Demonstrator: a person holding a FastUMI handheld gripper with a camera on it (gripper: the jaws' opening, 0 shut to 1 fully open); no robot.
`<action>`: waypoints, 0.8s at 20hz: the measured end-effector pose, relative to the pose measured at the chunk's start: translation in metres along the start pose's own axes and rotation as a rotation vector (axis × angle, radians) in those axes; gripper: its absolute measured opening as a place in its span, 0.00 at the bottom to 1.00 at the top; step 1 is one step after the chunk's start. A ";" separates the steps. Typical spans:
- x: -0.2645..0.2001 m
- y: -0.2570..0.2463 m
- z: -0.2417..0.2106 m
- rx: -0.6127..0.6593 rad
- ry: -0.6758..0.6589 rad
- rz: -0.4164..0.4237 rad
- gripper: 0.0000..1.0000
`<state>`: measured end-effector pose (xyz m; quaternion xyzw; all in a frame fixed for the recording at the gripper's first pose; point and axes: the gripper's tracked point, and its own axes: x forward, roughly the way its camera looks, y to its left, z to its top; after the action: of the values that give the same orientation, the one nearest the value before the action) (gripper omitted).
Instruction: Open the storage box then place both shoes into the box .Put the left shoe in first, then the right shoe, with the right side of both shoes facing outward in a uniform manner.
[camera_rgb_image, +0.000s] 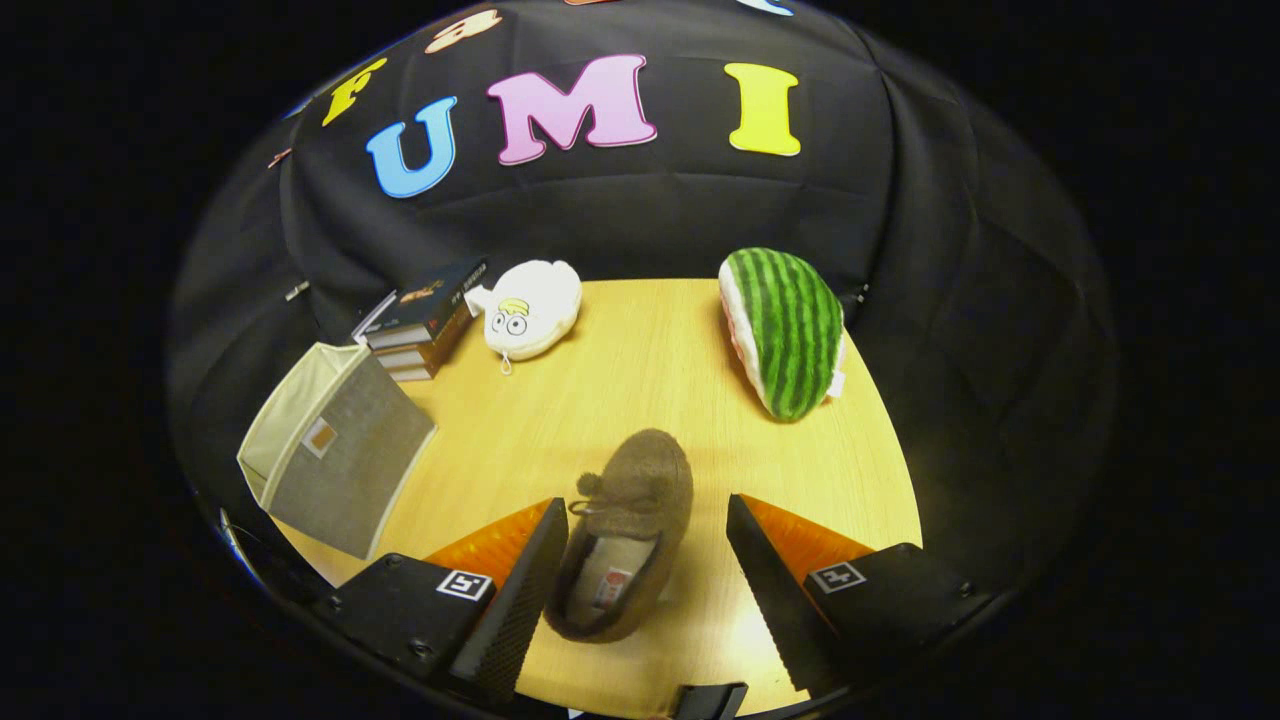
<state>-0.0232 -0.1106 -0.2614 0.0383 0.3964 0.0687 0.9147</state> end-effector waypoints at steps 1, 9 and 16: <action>0.006 -0.005 -0.011 -0.003 0.025 -0.009 0.99; 0.043 -0.025 -0.062 0.080 0.183 -0.022 0.99; 0.076 -0.016 -0.065 0.139 0.253 0.019 0.88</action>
<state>-0.0177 -0.1136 -0.3626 0.0963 0.5120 0.0541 0.8518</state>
